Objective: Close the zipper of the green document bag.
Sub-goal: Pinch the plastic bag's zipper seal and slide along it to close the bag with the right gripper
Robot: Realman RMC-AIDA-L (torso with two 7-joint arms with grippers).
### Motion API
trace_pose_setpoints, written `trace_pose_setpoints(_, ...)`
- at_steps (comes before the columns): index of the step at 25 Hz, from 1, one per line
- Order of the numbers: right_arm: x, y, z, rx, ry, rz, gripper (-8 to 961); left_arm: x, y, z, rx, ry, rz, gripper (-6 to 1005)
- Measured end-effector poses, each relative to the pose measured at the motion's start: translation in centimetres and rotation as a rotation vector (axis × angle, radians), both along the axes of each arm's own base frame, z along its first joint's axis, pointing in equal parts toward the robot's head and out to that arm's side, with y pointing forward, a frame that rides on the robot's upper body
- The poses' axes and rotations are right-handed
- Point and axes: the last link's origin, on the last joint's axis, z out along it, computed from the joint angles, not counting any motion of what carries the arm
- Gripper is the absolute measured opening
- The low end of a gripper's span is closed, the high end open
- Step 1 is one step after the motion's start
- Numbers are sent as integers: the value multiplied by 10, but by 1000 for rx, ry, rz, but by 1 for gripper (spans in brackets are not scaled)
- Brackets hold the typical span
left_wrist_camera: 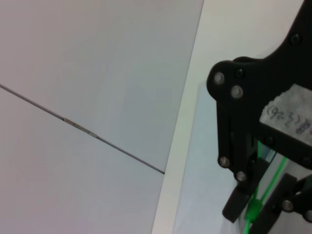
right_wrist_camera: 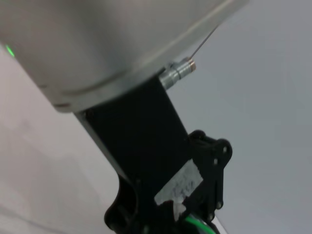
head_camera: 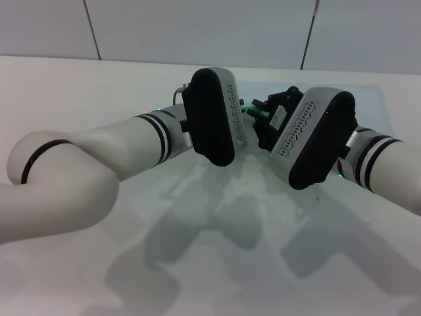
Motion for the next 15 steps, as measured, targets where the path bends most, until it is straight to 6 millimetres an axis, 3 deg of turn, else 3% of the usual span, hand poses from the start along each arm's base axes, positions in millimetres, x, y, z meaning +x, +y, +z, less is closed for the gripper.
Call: trace_pose_setpoints(15, 0, -1, -3, -9, -6, 2, 94, 1, 0, 0, 0, 1, -3, 55)
